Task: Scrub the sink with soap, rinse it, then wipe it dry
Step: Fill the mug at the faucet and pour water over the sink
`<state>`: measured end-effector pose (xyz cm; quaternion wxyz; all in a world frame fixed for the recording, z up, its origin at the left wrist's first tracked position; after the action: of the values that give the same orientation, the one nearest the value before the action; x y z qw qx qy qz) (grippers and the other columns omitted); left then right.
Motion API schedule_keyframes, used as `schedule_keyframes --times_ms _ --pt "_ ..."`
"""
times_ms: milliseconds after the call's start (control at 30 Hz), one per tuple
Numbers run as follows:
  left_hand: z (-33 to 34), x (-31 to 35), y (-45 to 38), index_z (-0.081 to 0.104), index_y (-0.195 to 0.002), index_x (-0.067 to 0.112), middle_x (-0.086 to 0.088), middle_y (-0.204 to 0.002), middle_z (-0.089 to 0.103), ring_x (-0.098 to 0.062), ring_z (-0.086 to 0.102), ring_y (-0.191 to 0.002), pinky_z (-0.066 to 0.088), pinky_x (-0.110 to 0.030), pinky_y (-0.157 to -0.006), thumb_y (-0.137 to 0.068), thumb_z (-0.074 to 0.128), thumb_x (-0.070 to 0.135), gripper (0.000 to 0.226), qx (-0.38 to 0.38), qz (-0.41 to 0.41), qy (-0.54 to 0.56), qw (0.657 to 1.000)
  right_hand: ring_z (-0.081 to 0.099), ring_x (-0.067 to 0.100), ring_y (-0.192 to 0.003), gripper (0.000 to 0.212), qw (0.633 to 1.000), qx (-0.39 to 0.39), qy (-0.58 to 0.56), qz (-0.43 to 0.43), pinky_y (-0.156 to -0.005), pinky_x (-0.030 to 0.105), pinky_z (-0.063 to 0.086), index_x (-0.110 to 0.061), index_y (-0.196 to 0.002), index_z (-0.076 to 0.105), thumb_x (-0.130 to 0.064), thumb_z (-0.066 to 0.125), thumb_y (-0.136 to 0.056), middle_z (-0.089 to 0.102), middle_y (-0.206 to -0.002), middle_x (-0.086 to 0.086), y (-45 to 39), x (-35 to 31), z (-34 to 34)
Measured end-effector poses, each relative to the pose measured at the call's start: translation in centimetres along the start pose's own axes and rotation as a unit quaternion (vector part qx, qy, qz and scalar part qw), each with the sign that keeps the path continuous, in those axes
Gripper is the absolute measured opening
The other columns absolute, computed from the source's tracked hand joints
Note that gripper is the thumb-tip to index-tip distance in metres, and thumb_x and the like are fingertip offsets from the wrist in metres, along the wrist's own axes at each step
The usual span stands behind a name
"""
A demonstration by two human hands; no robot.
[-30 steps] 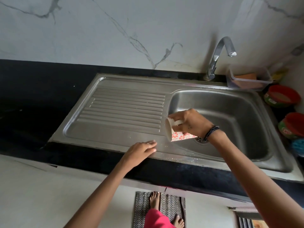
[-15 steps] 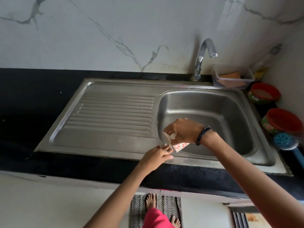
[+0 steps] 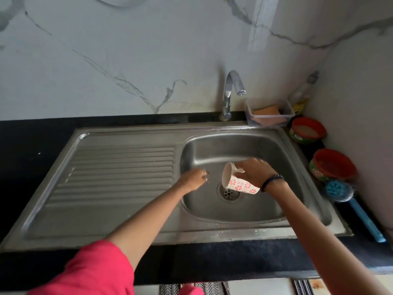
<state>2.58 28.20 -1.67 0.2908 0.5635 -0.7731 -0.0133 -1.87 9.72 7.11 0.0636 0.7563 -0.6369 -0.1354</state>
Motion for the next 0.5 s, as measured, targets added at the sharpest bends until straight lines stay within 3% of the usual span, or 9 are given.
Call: schedule_keyframes --times_ms 100,233,300,367,433,500 --pt "-3.7 -0.2 -3.8 0.059 -0.122 0.008 -0.012 -0.128 0.058 -0.027 0.054 -0.118 0.041 -0.027 -0.095 -0.094 0.042 0.011 0.033 0.034 -0.022 -0.002 0.999 0.058 0.033 -0.11 0.036 0.996 0.033 -0.05 0.072 -0.086 0.037 0.046 -0.021 -0.123 0.055 -0.039 0.046 -0.093 0.062 -0.118 0.011 -1.7 0.5 0.6" --pt "-8.7 1.3 -9.6 0.067 -0.094 0.004 -0.017 -0.105 0.066 -0.03 0.06 -0.101 0.041 -0.027 -0.076 -0.091 0.046 0.013 0.023 0.085 -0.02 0.058 0.994 0.058 0.037 -0.105 0.035 0.967 0.086 -0.187 0.149 -0.084 0.04 0.045 -0.008 -0.114 0.058 -0.034 0.045 -0.095 0.065 -0.109 0.02 -4.4 1.5 -0.1" --pt "-10.9 3.1 -12.5 0.066 -0.093 0.002 -0.017 -0.103 0.066 -0.028 0.06 -0.099 0.038 -0.025 -0.074 -0.093 0.048 0.019 0.025 0.101 -0.017 0.111 0.988 0.058 0.037 -0.103 0.027 0.941 0.126 -0.267 0.168 -0.08 0.037 0.044 -0.005 -0.101 0.063 -0.028 0.051 -0.093 0.067 -0.103 0.019 -5.5 1.9 -0.3" --pt "-12.3 5.0 -14.9 0.063 -0.09 0.002 -0.014 -0.096 0.065 -0.026 0.06 -0.092 0.039 -0.027 -0.076 -0.093 0.05 0.027 0.029 0.114 -0.011 0.16 0.98 0.062 0.033 -0.087 0.02 0.899 0.161 -0.363 0.186 -0.07 0.034 0.045 -0.012 -0.072 0.06 -0.023 0.058 -0.088 0.066 -0.078 0.012 -6.2 2.1 -0.2" --pt "-13.1 7.1 -16.9 0.059 -0.094 0.002 -0.011 -0.096 0.061 -0.025 0.059 -0.091 0.038 -0.029 -0.076 -0.094 0.051 0.034 0.033 0.105 -0.008 0.191 0.976 0.057 0.021 -0.064 0.033 0.855 0.183 -0.436 0.214 -0.056 0.025 0.043 -0.017 -0.053 0.051 -0.018 0.064 -0.084 0.058 -0.058 0.002 -7.0 2.3 0.0" --pt "-13.1 8.5 -19.1 0.056 -0.104 0.003 -0.012 -0.104 0.06 -0.026 0.058 -0.099 0.04 -0.028 -0.077 -0.092 0.053 0.038 0.038 0.105 -0.013 0.202 0.974 0.052 0.013 -0.056 0.035 0.822 0.194 -0.477 0.242 -0.052 0.022 0.043 -0.016 -0.049 0.05 -0.016 0.067 -0.08 0.057 -0.054 0.0 -7.8 2.6 0.4"
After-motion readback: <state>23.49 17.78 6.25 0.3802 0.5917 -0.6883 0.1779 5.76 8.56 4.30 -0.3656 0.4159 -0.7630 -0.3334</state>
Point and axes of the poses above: each hand's wrist, its own y-axis away from the middle knuckle, its own z-axis out of the palm, x = y × z, the point moved 2 cm from there along -y, towards the middle knuckle
